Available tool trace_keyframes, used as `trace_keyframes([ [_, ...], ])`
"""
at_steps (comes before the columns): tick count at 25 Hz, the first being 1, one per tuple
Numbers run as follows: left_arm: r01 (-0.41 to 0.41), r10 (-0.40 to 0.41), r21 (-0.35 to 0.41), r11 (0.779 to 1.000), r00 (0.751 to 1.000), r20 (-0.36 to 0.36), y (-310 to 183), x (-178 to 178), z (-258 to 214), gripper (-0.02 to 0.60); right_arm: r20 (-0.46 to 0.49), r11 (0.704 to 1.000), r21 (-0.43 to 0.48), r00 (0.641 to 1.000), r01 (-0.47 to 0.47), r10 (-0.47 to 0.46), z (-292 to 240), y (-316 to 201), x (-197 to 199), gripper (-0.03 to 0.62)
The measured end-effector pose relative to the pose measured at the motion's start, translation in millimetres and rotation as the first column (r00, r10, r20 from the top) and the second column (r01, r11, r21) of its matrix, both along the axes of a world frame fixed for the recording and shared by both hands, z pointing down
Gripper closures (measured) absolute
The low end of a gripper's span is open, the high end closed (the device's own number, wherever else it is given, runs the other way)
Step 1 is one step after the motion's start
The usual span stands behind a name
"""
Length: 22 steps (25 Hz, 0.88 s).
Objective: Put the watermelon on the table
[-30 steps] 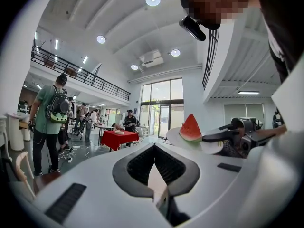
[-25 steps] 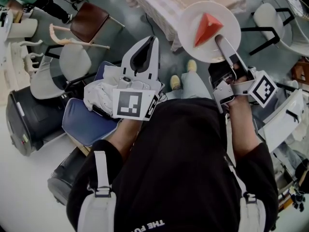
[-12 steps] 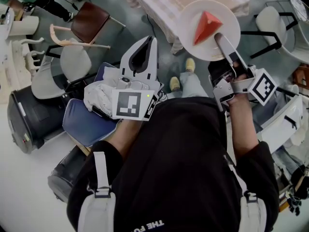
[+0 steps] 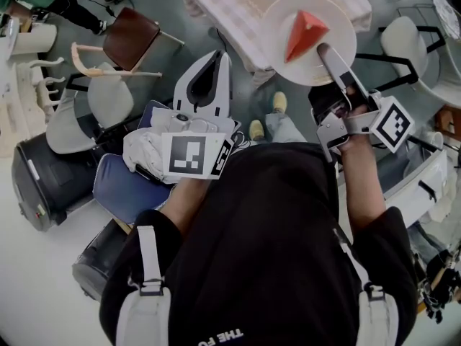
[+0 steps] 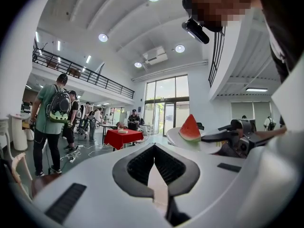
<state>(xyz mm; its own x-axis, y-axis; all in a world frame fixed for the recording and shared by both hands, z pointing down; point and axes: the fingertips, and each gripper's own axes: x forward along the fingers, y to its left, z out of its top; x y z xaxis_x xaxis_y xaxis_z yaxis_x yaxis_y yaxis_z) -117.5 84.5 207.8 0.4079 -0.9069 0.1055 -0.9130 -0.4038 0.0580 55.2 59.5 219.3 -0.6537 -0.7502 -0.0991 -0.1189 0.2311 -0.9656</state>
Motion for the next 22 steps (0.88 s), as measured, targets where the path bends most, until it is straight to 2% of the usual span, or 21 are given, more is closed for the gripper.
trace_keyframes([
  [22,0.058,-0.058,-0.001,0.998,0.998,0.022,-78.7,14.3,-2.6,0.571,0.030,0.998,-0.023,0.998,0.060,-0.059,9.7,-84.9,10.2,0.576],
])
